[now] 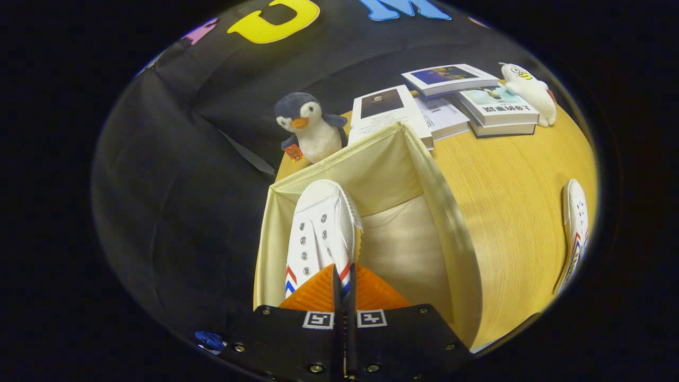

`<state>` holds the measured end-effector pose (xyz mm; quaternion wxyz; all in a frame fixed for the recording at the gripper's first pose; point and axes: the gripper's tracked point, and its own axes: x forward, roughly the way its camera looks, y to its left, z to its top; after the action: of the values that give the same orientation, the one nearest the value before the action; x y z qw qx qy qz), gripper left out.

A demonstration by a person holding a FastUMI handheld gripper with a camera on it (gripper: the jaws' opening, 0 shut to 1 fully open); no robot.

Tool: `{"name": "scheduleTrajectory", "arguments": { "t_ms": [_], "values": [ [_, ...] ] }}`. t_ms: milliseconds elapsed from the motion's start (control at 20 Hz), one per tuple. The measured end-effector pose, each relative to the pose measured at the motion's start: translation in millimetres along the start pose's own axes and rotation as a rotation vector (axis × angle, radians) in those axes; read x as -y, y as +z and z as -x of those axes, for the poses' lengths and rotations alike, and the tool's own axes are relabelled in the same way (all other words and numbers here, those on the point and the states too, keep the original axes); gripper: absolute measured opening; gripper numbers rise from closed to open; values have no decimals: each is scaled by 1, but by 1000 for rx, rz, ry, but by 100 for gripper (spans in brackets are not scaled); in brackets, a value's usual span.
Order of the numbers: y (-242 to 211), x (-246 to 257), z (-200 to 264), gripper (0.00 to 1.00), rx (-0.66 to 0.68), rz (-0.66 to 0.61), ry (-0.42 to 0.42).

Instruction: Open the storage box then place both shoes into the box .Put the left shoe in first, then the right shoe, with the right side of both shoes facing outward in a uniform manner.

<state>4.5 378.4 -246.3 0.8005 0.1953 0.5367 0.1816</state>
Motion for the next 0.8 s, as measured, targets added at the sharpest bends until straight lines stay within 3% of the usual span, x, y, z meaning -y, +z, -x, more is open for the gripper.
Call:
{"name": "scheduleTrajectory", "arguments": {
  "t_ms": [350,450,600,650,750,800],
  "values": [
    [-20,-1,-27,2,-42,37,-37],
    [-23,-7,-27,9,-53,58,-2],
    [-21,-25,-12,50,-36,69,98],
    [-21,-27,-5,73,-31,84,109],
    [-19,-26,11,98,-16,125,129],
    [-15,-25,21,98,-2,146,138]
  ]
}}
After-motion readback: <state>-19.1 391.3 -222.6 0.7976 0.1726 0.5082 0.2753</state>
